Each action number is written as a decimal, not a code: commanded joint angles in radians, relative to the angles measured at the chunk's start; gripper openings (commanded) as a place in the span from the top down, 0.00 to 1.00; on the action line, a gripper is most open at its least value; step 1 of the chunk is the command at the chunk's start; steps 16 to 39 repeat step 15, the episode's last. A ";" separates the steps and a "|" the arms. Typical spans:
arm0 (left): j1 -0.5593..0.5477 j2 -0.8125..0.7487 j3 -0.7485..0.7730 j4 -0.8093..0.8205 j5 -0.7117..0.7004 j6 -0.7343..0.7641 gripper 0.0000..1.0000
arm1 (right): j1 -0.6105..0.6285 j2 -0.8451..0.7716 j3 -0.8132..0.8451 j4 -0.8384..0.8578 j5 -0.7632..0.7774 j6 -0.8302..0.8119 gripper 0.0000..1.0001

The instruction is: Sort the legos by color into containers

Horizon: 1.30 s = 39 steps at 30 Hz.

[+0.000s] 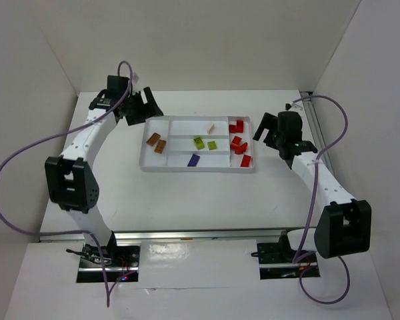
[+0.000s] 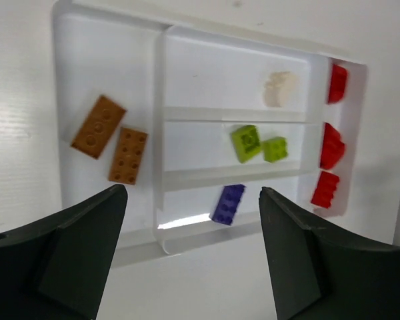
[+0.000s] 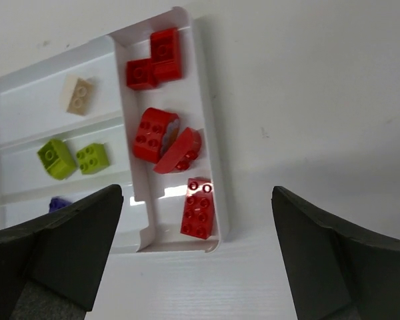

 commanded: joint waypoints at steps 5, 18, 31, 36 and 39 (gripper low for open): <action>-0.055 -0.402 -0.223 0.170 0.164 0.112 0.09 | 0.014 0.042 0.109 -0.219 0.427 0.165 0.00; -0.064 -0.540 -0.348 0.193 0.155 0.123 0.07 | 0.014 -0.047 0.037 -0.128 0.314 0.097 0.03; -0.064 -0.540 -0.348 0.193 0.155 0.123 0.07 | 0.014 -0.047 0.037 -0.128 0.314 0.097 0.03; -0.064 -0.540 -0.348 0.193 0.155 0.123 0.07 | 0.014 -0.047 0.037 -0.128 0.314 0.097 0.03; -0.064 -0.540 -0.348 0.193 0.155 0.123 0.07 | 0.014 -0.047 0.037 -0.128 0.314 0.097 0.03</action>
